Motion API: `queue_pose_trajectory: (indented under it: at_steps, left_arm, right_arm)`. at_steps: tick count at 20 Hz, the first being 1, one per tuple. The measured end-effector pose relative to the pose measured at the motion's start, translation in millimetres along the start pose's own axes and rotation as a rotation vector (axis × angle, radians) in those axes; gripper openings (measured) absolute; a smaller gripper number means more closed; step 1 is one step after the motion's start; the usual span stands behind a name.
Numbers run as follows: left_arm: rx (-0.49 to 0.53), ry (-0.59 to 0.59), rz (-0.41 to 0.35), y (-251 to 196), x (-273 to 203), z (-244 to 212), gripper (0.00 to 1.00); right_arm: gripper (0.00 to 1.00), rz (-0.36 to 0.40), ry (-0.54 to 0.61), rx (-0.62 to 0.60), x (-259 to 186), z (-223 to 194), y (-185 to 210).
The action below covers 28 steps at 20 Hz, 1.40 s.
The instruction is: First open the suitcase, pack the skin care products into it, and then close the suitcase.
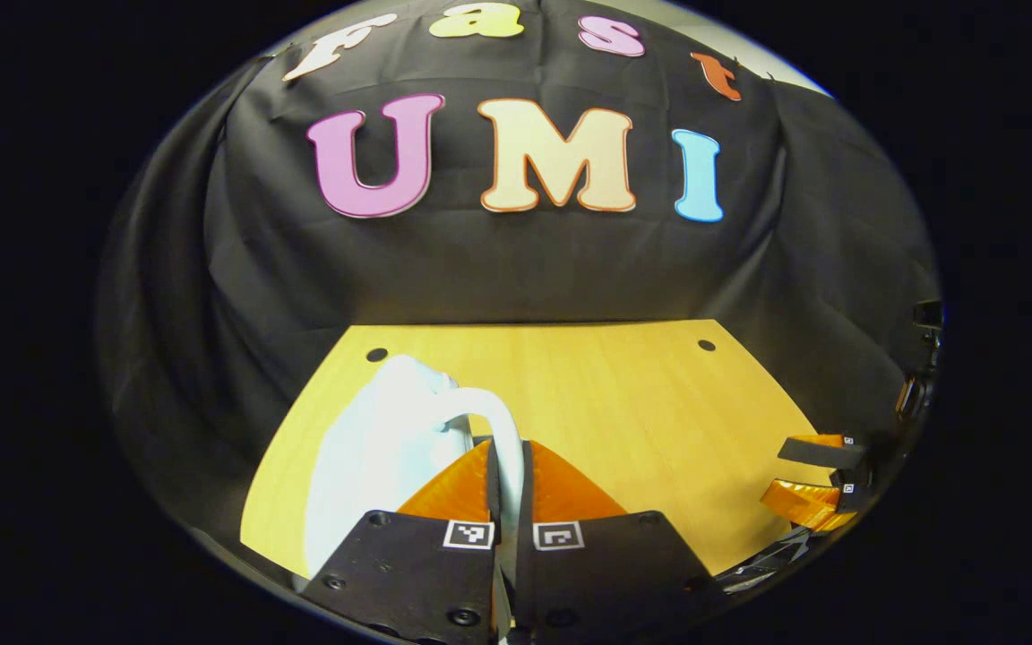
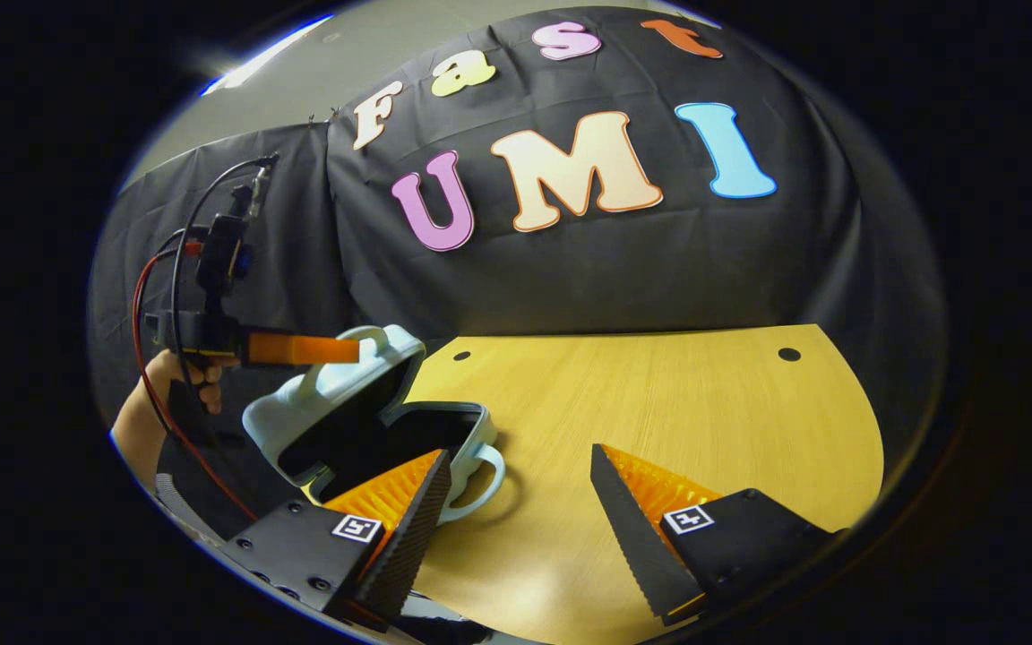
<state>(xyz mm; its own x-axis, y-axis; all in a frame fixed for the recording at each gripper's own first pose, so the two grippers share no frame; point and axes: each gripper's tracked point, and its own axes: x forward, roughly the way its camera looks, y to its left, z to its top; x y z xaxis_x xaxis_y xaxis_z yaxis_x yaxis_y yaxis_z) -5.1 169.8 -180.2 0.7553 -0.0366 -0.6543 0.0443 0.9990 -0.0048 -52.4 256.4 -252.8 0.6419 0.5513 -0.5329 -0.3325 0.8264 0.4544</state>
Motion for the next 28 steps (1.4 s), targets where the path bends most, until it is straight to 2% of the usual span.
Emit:
queue_pose_trajectory:
  at_steps: [8, 11, 14, 16, 21, 22, 23, 26, 28]
  left_arm:
    - [-0.01, 0.051, -0.016, -48, 49, -51, 0.01]
    - [0.028, 0.091, -0.011, -63, 67, -79, 0.02]
    - [0.014, 0.073, -0.004, -77, 76, -98, 0.09]
    - [-0.007, 0.024, 0.001, -86, 71, -93, 0.15]
    - [-0.026, -0.21, 0.053, -96, 24, -19, 0.94]
    - [-0.026, -0.254, 0.059, -96, 5, 0, 1.0]
    - [-0.035, -0.31, 0.054, -96, -10, 23, 0.97]
    - [-0.05, -0.495, 0.02, -96, -63, 94, 0.98]
    - [-0.048, -0.548, 0.004, -93, -85, 123, 0.95]
  right_arm:
    - [0.98, -0.029, 0.001, -0.009, -14, 10, -26]
    - [0.98, -0.04, 0.004, -0.027, -21, 15, -37]
    - [0.98, -0.054, -0.041, -0.054, -27, 33, -49]
    - [0.98, -0.056, -0.068, -0.068, -34, 44, -54]
    - [0.98, -0.16, -0.31, -0.184, -65, 119, -63]
    - [0.98, -0.177, -0.362, -0.183, -72, 138, -59]
    - [0.98, -0.189, -0.417, -0.182, -79, 157, -55]
    - [0.98, -0.257, -0.53, -0.168, -98, 207, -53]
    - [0.98, -0.3, -0.565, -0.152, -112, 222, -50]
